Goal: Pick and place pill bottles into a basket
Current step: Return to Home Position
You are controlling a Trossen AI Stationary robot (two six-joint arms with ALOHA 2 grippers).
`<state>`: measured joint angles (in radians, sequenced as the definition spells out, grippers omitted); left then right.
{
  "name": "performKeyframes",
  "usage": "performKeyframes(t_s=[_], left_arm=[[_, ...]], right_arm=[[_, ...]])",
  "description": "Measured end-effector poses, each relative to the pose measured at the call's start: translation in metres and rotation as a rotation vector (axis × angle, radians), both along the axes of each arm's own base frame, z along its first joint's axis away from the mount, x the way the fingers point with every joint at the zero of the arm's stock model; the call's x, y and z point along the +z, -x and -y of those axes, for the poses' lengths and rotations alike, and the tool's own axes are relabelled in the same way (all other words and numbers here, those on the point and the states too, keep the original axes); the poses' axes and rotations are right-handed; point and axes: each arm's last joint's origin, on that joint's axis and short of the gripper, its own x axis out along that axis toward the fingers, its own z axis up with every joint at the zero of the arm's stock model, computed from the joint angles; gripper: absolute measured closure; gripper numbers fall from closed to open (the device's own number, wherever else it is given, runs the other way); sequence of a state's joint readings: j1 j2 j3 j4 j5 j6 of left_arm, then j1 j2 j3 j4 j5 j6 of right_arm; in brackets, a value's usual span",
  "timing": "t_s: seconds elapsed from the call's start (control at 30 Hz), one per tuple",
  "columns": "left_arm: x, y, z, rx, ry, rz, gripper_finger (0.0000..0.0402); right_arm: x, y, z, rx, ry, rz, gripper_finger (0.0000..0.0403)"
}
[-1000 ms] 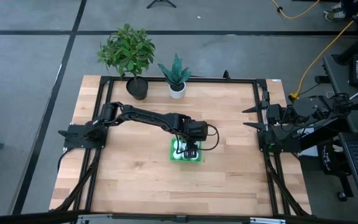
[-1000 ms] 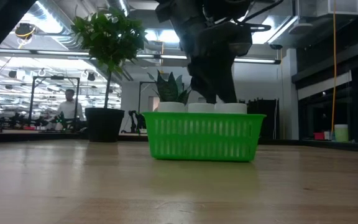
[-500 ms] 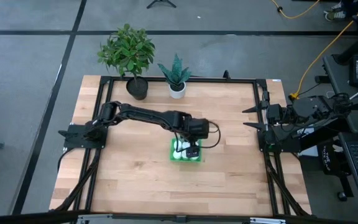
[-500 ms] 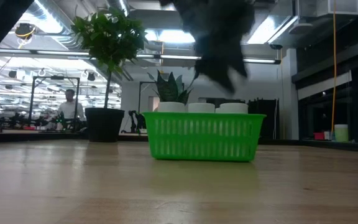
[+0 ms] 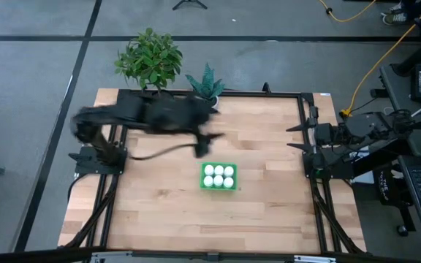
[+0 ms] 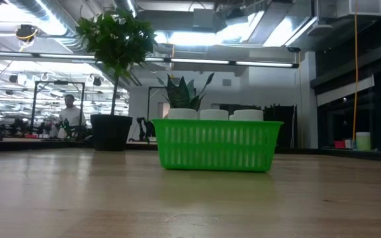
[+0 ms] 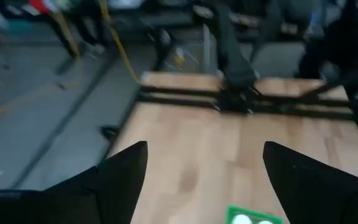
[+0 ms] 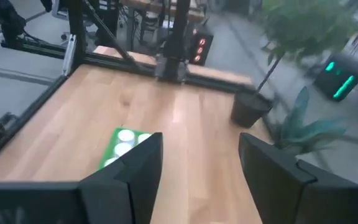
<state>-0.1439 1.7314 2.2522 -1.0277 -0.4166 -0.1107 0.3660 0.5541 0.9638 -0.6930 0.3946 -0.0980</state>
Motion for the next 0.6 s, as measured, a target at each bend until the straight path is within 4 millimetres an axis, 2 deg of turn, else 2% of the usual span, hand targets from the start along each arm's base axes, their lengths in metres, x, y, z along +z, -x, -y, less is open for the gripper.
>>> performKeyframes(t_s=[0.13, 0.23, 0.3, 0.4, 0.5, 0.53, 0.6], left_arm=[[0.028, 0.065, 0.002, 0.048, -0.025, 0.039, 0.0089], [0.037, 0.104, -0.001, 0.070, -0.011, 0.038, 0.0089], [0.039, 0.123, -0.004, 0.149, 0.015, 0.076, 0.0089], [0.032, 0.152, -0.012, 0.272, -0.057, 0.038, 0.0089], [0.014, 0.184, -0.022, 0.384, -0.147, -0.090, 0.0089], [0.007, 0.192, -0.025, 0.456, -0.144, -0.088, 0.0089], [-0.006, 0.204, -0.030, 0.596, -0.132, 0.003, 0.0089]], right_arm=[[0.005, 0.019, 0.010, -0.069, 0.050, 0.077, 0.0191], [0.002, 0.041, 0.020, -0.121, 0.027, 0.156, 0.0191], [-0.004, 0.055, 0.025, -0.118, -0.004, 0.214, 0.0191], [-0.022, 0.069, 0.028, -0.087, -0.122, 0.300, 0.0191], [-0.047, 0.077, 0.030, -0.065, -0.250, 0.351, 0.0191], [-0.056, 0.078, 0.031, -0.066, -0.286, 0.360, 0.0191], [-0.067, 0.068, 0.028, -0.085, -0.311, 0.323, 0.0191]])
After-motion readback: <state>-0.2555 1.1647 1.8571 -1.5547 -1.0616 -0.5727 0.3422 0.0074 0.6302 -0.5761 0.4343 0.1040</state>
